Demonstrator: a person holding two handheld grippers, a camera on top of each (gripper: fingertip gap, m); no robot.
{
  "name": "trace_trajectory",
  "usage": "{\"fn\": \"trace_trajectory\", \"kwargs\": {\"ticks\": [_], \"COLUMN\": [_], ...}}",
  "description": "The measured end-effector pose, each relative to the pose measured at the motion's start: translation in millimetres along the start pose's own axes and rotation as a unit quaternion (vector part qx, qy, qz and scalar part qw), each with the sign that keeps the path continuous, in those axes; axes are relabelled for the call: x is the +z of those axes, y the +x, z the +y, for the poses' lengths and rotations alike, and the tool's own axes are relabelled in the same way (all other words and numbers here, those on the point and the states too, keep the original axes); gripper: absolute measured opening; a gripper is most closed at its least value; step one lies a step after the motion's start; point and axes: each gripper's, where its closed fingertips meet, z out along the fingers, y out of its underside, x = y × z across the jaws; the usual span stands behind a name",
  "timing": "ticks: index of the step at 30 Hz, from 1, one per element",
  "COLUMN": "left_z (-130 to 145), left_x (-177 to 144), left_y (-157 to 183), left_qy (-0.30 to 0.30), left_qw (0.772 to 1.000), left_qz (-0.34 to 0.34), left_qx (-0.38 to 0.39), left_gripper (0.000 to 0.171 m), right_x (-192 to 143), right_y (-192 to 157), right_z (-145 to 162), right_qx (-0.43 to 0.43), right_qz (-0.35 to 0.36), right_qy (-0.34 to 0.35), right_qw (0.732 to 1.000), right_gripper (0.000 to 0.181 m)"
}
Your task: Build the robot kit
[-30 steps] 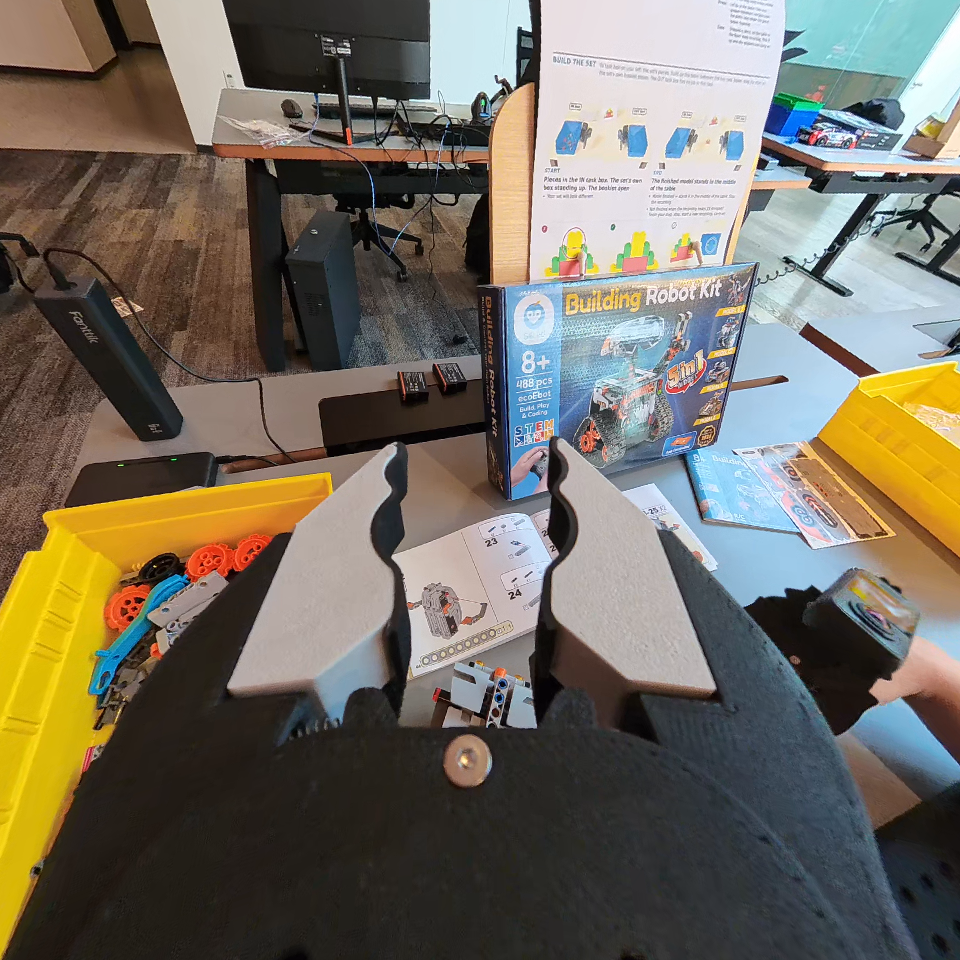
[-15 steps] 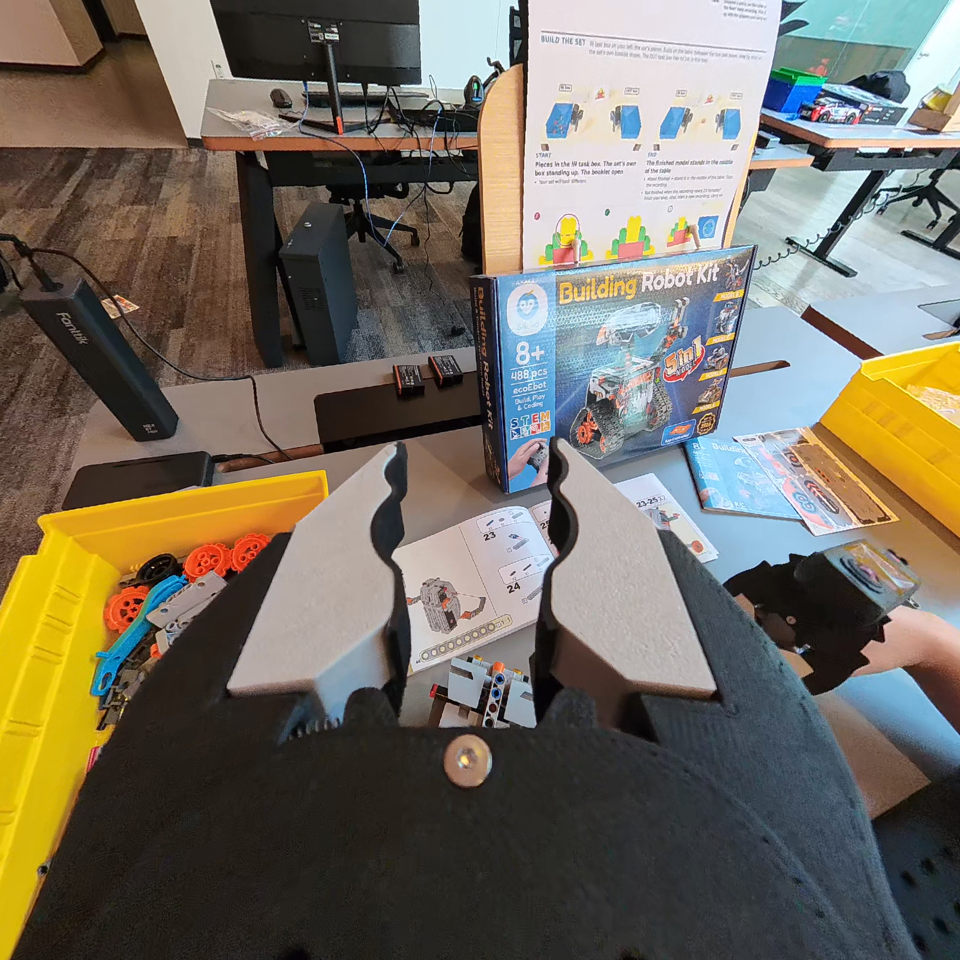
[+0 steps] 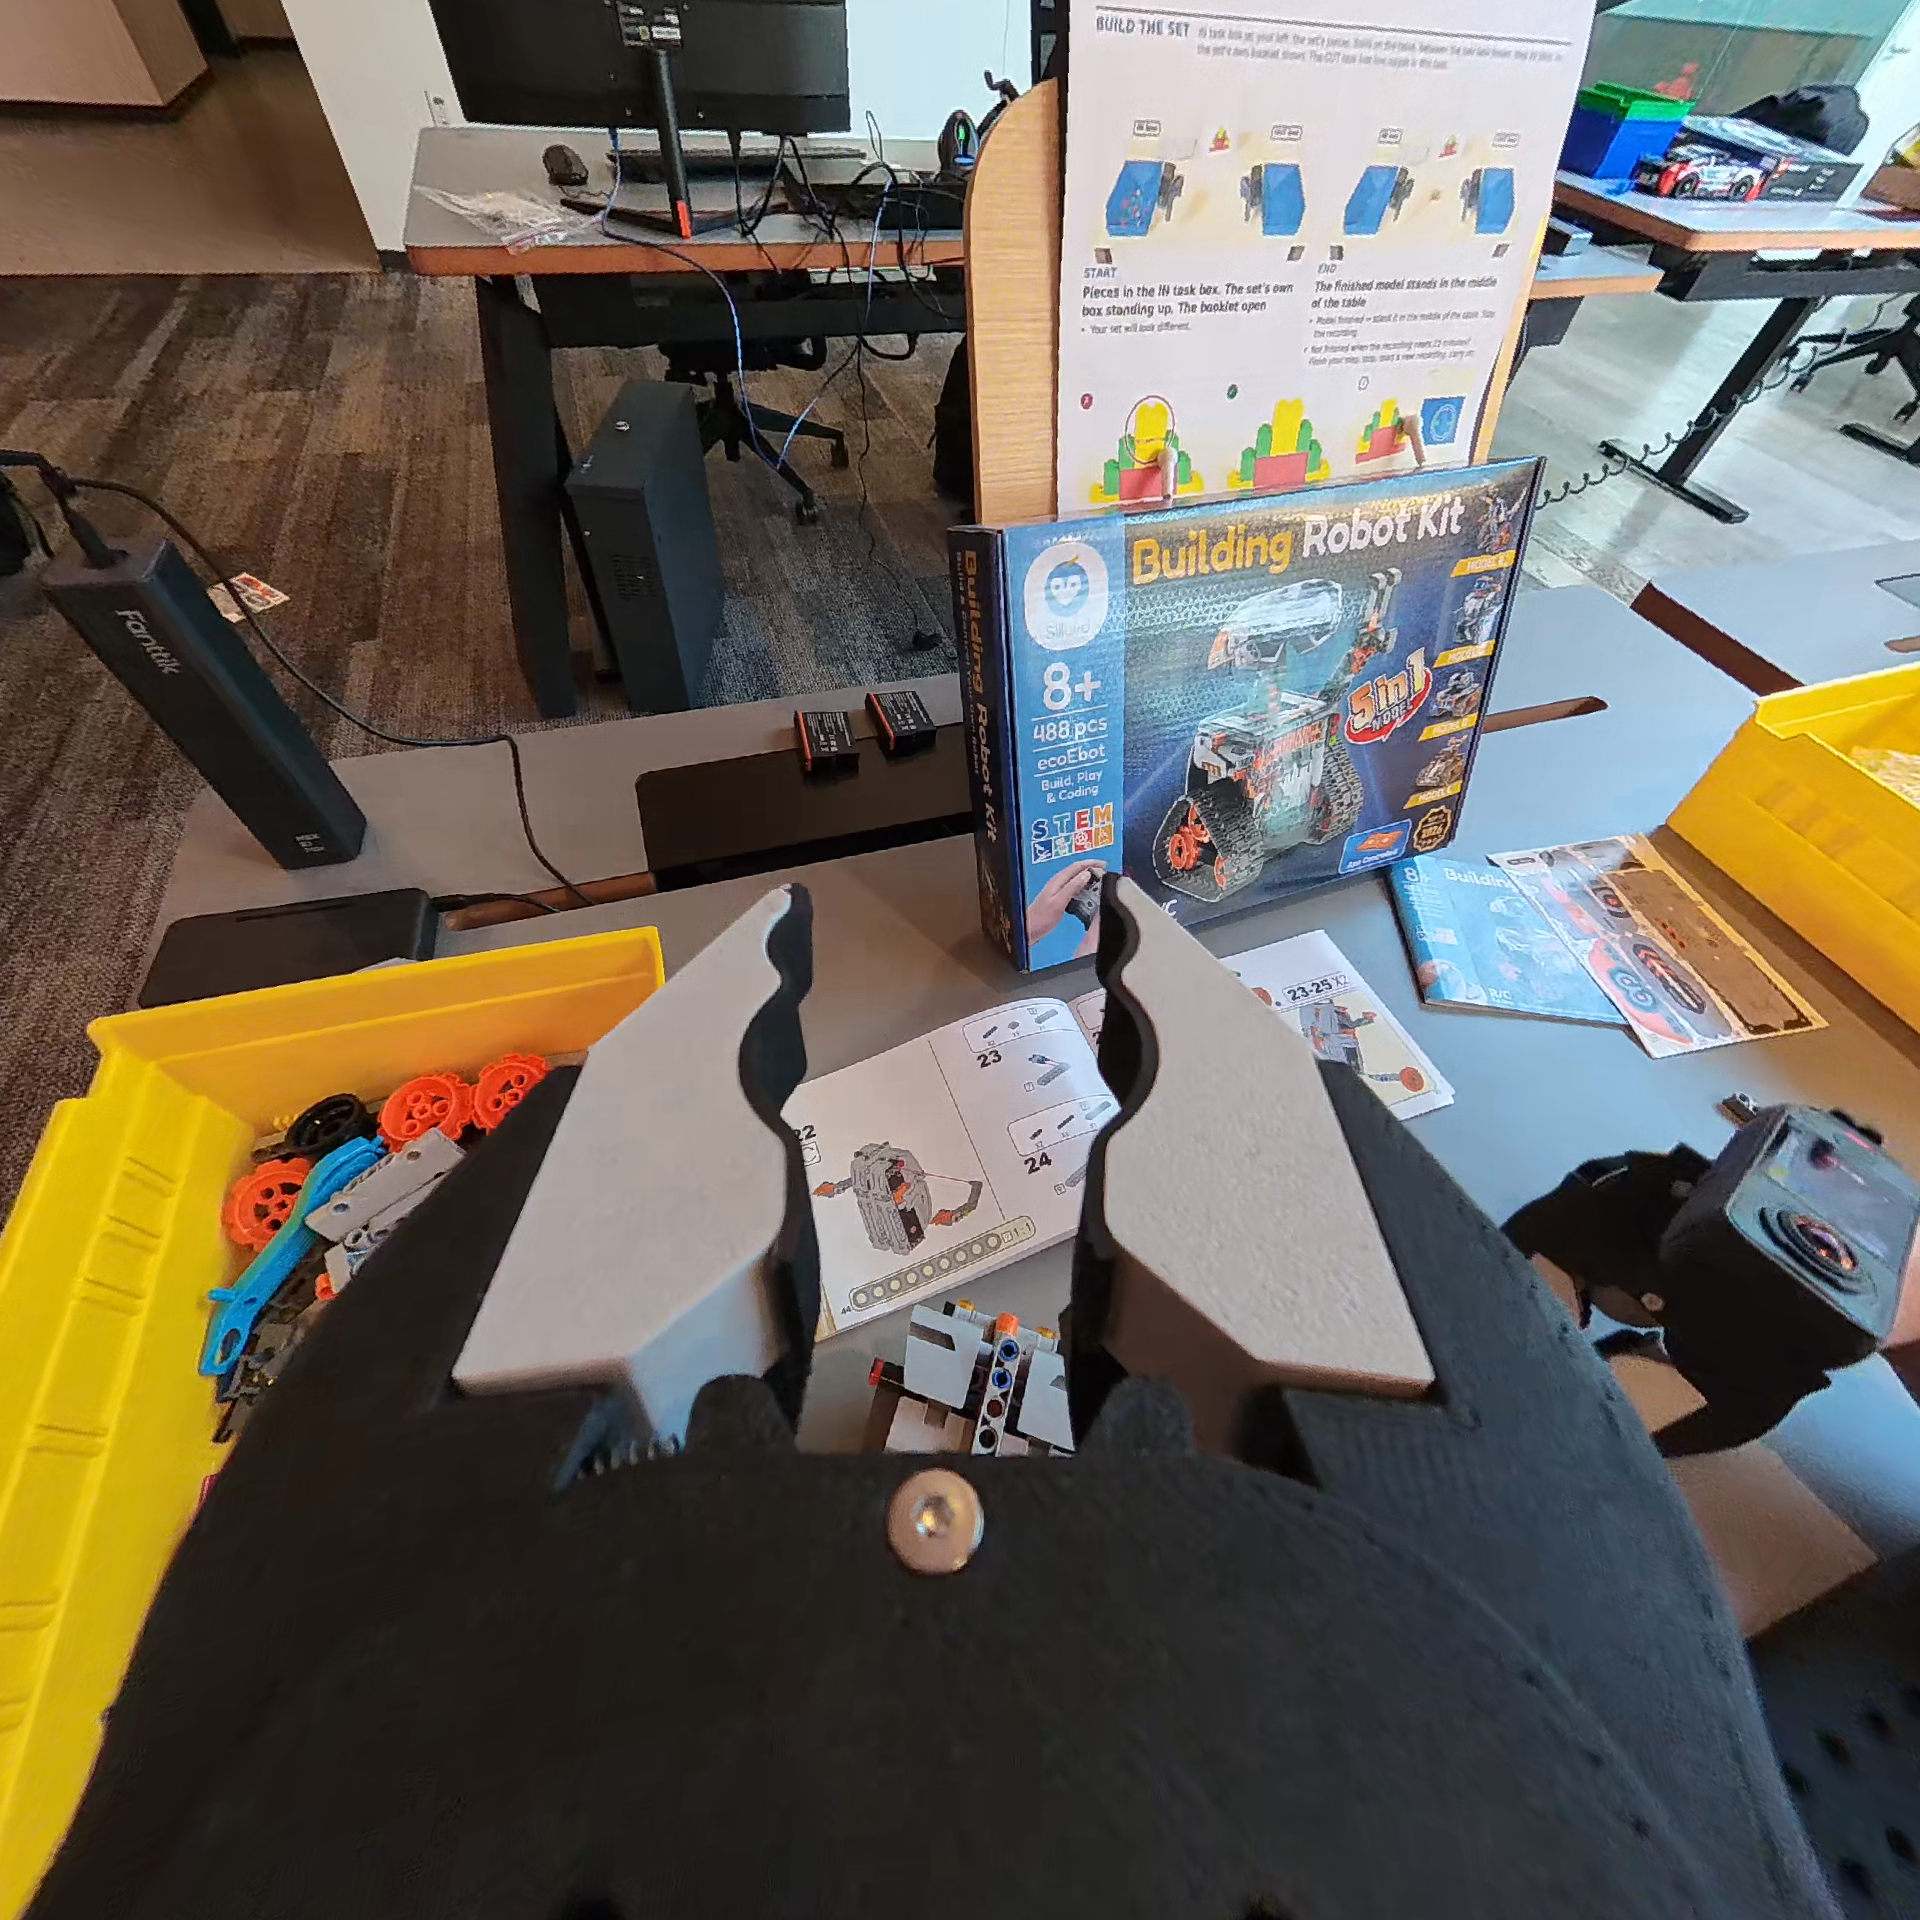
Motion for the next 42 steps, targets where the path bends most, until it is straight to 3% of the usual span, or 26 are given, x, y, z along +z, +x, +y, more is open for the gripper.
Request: {"fn": "trace_trajectory", "kwargs": {"ticks": [8, 11, 14, 18, 32, 42], "left_z": [3, 5, 5, 5, 9, 12], "left_x": [4, 6, 6, 6, 9, 10], "left_y": [4, 7, 10, 13, 14, 16], "left_qy": [-0.011, -0.017, -0.019, -0.020, -0.032, -0.041], "left_qw": [1.000, 1.000, 1.000, 1.000, 0.999, 0.998], "left_qz": [0.004, 0.005, 0.007, 0.009, 0.010, 0.013], "left_qx": [0.007, 0.012, 0.018, 0.022, 0.028, 0.035], "left_gripper": [0.054, 0.054, 0.054, 0.053, 0.053, 0.051], "right_x": [-5, -14, -27, -26, -24, -31], "right_y": [6, 10, 34, 57, 51, 55], "right_z": [5, -7, -9, 6, -2, 9], "right_qx": [0.028, 0.035, 0.054, 0.070, 0.048, 0.052], "right_qz": [0.004, 0.008, 0.066, 0.111, 0.105, 0.117], "right_qy": [0.001, 0.044, 0.075, 0.068, 0.076, 0.059], "right_qw": [1.000, 0.998, 0.993, 0.989, 0.990, 0.990], "right_gripper": [0.005, 0.010, 0.010, 0.012, 0.012, 0.012]}}
